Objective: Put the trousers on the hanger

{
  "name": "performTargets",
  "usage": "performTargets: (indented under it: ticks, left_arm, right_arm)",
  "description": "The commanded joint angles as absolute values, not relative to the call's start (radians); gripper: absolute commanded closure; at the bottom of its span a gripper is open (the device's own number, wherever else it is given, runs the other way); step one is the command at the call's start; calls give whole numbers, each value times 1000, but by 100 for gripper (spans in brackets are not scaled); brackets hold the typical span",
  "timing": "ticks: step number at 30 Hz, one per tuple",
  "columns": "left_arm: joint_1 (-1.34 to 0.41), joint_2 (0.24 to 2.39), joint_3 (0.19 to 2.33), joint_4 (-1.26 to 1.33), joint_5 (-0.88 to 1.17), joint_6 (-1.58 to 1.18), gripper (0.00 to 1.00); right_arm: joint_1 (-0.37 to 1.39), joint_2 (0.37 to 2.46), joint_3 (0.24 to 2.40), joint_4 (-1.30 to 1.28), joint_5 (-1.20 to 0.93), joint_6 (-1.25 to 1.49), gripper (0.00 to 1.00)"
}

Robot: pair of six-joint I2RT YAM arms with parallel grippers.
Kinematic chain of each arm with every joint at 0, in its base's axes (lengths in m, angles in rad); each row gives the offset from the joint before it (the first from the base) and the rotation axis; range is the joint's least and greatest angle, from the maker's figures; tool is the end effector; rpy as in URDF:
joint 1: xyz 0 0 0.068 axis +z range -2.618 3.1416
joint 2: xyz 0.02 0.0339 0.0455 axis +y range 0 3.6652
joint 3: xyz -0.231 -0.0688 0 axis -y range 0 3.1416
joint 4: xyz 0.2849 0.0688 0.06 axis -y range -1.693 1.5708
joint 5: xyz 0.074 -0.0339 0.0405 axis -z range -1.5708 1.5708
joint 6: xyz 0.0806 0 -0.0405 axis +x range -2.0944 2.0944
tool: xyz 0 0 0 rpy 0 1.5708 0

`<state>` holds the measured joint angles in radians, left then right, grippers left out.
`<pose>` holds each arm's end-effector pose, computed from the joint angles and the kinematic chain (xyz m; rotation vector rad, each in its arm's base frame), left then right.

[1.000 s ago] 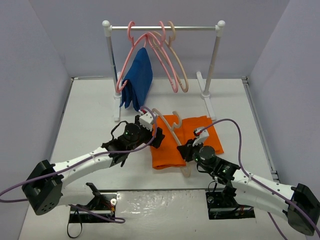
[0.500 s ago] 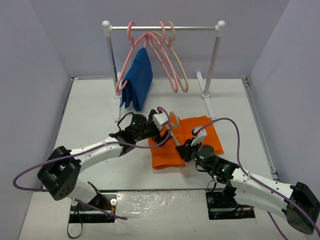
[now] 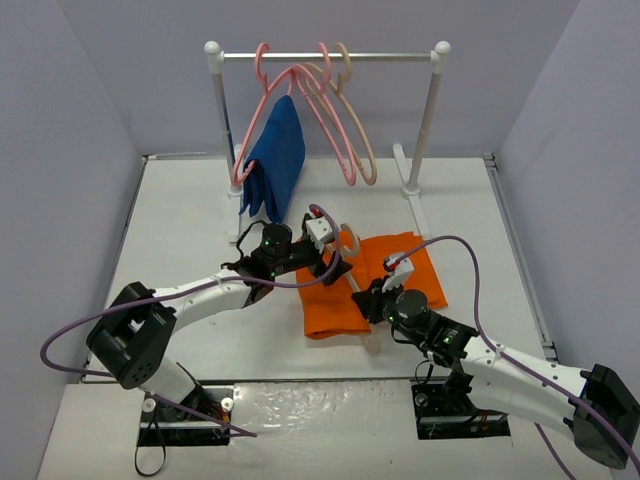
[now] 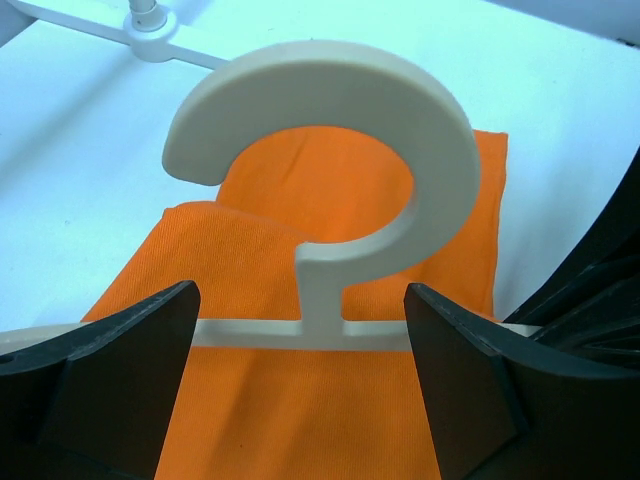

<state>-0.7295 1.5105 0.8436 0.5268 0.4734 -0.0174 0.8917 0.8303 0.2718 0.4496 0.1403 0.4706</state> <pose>0.2822 -0.3016 0.1946 0.9552 1.5146 -0.9491 0.1912 0.2189 0.1672 -0.2591 1.7422 0.8965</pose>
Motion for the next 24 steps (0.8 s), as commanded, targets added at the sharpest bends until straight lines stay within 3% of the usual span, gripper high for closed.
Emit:
performTargets:
  ticks: [1,15,24]
  left_arm:
    - [-719,1512,919,657,543,-64,20]
    - [-718,1562,936,664,537,-63,28]
    - [-719,1598,904,745,533,-84,39]
  right_arm:
    - [902,834,325,510,103,472,100]
    - [902,825,328,505,106,476,100]
    - [902,827,328,506,109,479,100]
